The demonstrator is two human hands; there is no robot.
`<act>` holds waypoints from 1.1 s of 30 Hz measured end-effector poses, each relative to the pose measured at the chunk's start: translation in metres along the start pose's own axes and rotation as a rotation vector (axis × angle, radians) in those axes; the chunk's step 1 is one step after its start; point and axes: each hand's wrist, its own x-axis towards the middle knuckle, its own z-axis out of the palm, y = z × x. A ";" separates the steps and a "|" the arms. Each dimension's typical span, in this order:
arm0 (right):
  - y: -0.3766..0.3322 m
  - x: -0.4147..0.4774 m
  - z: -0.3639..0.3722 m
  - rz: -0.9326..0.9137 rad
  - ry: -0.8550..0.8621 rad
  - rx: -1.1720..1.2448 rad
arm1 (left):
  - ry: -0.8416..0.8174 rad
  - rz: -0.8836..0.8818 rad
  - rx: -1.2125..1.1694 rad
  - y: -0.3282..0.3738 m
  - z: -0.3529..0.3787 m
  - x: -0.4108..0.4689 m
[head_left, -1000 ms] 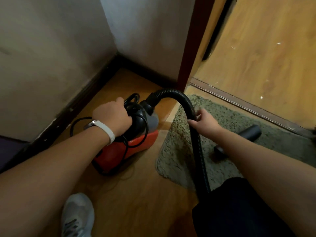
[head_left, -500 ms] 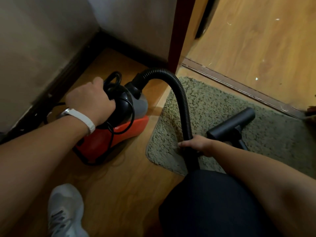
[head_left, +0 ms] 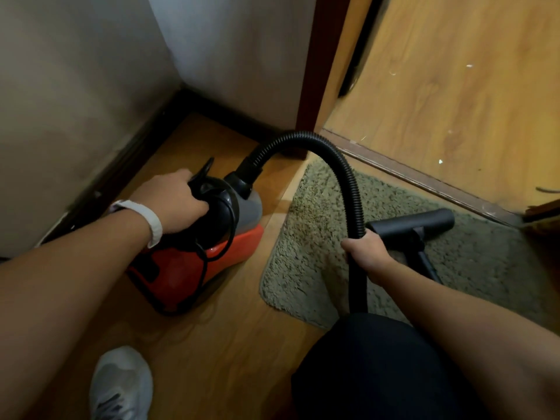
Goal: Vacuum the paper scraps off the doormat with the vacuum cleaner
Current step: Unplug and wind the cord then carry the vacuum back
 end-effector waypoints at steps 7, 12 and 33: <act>-0.052 -0.028 -0.044 -0.101 0.286 -0.024 | -0.062 -0.040 -0.134 0.001 -0.007 -0.006; -0.099 -0.070 -0.055 -0.157 0.376 -0.038 | -0.084 -0.066 -0.196 0.004 -0.024 -0.025; -0.362 -0.467 -0.267 -0.104 0.518 -0.123 | -0.071 0.069 -0.293 0.193 -0.402 -0.263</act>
